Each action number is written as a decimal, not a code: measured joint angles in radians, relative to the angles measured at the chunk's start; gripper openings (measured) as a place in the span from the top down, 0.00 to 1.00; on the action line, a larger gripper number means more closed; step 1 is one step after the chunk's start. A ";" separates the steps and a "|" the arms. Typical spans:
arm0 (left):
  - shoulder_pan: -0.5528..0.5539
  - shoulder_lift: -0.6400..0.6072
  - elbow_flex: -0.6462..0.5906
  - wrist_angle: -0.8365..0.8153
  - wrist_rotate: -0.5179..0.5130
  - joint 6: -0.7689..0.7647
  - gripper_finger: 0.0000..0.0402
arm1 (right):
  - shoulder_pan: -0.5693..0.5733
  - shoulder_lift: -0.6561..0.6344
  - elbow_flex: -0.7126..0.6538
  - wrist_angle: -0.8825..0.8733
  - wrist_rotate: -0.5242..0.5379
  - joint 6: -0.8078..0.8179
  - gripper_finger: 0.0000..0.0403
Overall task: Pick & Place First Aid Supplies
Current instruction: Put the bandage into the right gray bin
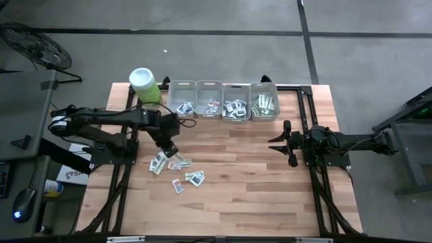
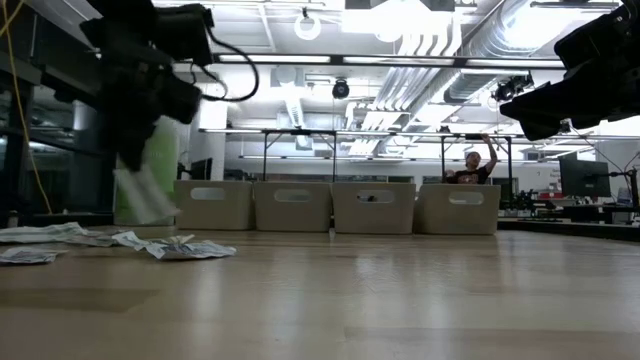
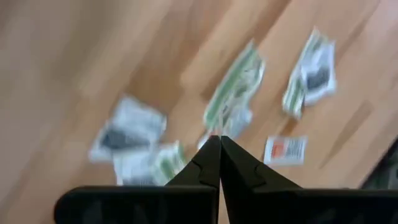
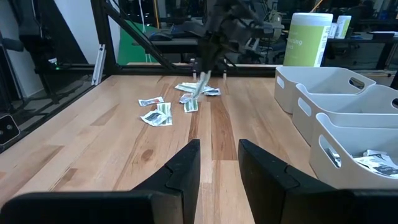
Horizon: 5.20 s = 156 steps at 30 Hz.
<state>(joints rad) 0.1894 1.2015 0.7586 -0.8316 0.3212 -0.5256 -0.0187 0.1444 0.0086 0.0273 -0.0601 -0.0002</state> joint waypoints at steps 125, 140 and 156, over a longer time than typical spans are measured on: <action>0.194 1.076 1.421 0.301 -0.185 0.664 1.00 | -0.064 0.057 0.000 0.186 0.649 -0.174 0.75; 0.197 1.077 1.421 0.336 -0.201 0.682 1.00 | -0.482 0.262 0.000 0.304 0.369 -0.045 0.74; 0.197 1.077 1.421 0.350 -0.187 0.682 1.00 | -0.788 0.532 0.000 0.538 -0.073 -0.041 0.50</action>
<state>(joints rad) 0.3862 2.2787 2.1799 -0.4819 0.1341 0.1560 -0.8071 0.6761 0.0086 0.5652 -0.1333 -0.0416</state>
